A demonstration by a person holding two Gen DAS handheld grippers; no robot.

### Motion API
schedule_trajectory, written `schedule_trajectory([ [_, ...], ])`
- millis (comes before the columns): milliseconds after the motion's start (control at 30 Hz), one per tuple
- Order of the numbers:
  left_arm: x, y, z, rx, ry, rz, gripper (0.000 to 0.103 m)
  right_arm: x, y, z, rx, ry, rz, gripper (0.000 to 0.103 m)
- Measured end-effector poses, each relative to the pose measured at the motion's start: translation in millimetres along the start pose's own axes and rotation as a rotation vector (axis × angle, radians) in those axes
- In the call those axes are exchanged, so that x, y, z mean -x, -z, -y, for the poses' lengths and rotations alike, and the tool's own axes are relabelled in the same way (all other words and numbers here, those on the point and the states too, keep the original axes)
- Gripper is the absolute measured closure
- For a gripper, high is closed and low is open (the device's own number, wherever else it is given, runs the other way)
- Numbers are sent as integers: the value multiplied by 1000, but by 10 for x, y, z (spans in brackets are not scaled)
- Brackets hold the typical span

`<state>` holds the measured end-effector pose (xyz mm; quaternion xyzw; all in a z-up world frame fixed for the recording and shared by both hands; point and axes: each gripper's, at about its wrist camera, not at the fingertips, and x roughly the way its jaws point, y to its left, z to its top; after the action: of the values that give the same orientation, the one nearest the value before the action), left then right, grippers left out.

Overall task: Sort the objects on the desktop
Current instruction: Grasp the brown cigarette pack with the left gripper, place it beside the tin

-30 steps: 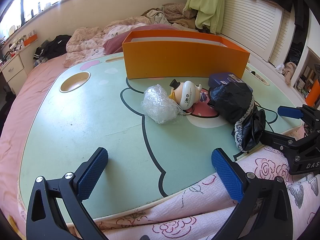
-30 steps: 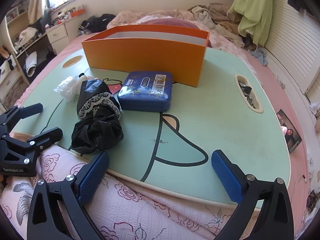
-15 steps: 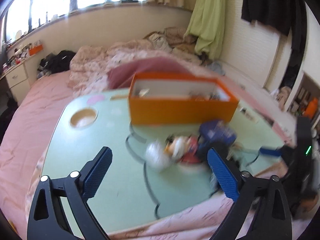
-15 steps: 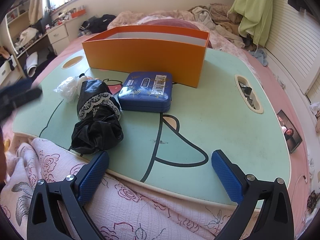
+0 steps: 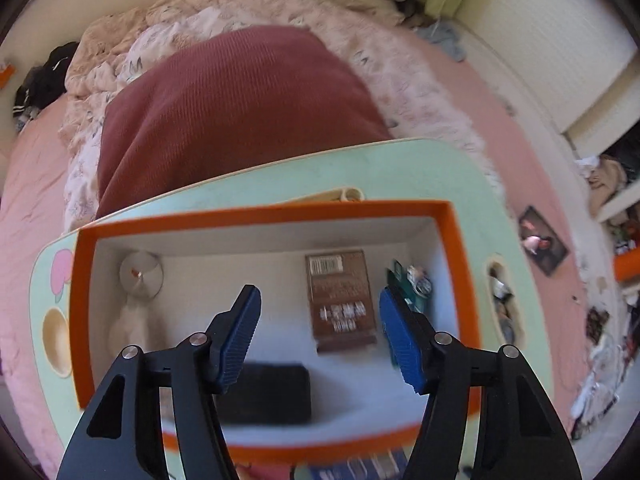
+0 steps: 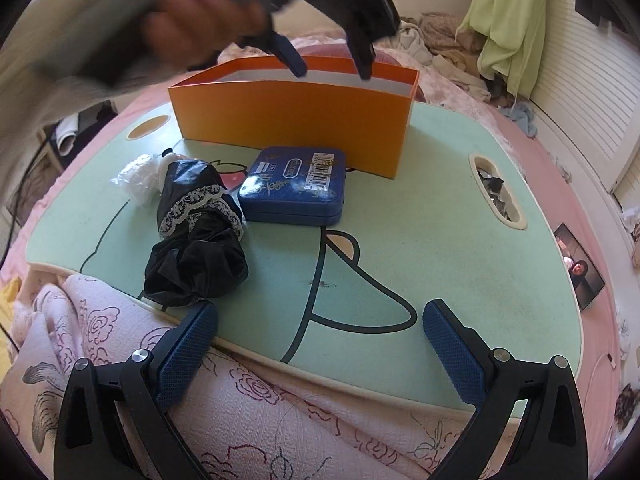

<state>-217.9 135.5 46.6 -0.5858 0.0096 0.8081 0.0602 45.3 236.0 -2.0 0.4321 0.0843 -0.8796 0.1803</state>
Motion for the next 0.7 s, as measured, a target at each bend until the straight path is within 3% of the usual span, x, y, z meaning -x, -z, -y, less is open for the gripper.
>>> schedule_trajectory([
  [133, -210, -62, 61, 0, -3, -54, 41, 20, 51, 11, 2, -5, 13, 0],
  [200, -337, -29, 58, 0, -21, -95, 46, 11, 44, 13, 3, -7, 16, 0],
  [267, -363, 26, 60, -28, -57, -59, 61, 8, 55, 32, 1, -9, 15, 0],
  [367, -361, 82, -19, -14, -62, -56, 61, 6, 52, 40, 1, -8, 15, 0],
  [500, -65, 249, -139, -1, 1, 41, 61, 3, 55, 40, -3, -12, 9, 0],
  [600, 371, 465, -210, -30, 45, 146, 61, 7, 52, 44, -4, -12, 8, 0],
  [700, 786, 853, -280, -74, 108, 250, 61, 10, 46, 46, -4, -11, 7, 0],
])
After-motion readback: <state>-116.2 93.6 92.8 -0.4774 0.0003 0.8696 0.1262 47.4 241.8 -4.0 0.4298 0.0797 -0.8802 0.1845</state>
